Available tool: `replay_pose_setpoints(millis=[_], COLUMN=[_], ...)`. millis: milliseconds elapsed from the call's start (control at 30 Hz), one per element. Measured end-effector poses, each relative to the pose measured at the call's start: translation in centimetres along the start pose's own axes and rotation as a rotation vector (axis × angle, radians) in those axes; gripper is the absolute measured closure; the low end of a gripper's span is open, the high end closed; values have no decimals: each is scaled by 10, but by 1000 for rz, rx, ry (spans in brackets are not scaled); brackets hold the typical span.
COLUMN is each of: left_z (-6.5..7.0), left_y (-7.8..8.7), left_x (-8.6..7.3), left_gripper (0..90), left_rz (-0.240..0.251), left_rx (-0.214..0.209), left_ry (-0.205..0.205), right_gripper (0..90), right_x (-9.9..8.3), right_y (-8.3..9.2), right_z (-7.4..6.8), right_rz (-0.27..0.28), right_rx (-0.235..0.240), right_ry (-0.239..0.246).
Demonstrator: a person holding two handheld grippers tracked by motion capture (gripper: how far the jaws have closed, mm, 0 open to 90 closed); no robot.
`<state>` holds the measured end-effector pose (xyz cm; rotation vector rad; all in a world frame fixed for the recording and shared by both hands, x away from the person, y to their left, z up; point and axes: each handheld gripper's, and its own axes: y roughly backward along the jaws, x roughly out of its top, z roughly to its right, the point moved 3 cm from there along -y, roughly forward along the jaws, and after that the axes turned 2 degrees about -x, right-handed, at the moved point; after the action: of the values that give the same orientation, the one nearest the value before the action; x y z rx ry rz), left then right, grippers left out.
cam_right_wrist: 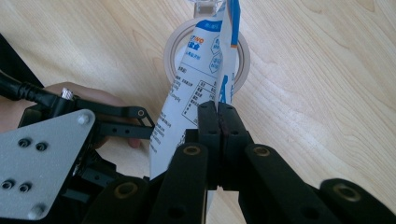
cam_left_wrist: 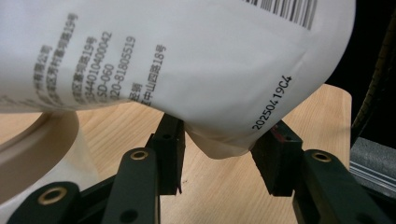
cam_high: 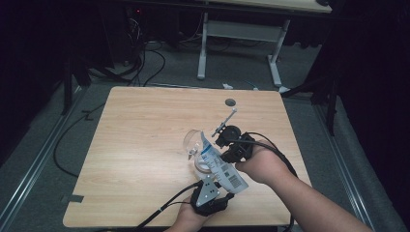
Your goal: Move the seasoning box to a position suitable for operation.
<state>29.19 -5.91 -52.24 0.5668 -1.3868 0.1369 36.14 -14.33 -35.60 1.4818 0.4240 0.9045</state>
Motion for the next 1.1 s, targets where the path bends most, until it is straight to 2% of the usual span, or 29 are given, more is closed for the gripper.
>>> replay_pose_setpoints(millis=[333,667,833,1100], left_z=[-6,-6,-5,-6], left_y=[0,0,0,6], left_x=[-5,-6,-7,-7], left_gripper=[561,508,464,460], left_rz=[-10,-13,-22,-12], left_rx=[11,3,6,13], left_ry=[15,5,-4,-6], right_gripper=[898,900,900,900], right_x=[-2,1,1,0], right_y=[2,5,9,9], right_z=[-1,-1,1,1], right_rz=[-3,5,12,13], right_rx=[-4,6,-6,-8], right_ry=[-2,-15,-12,-13])
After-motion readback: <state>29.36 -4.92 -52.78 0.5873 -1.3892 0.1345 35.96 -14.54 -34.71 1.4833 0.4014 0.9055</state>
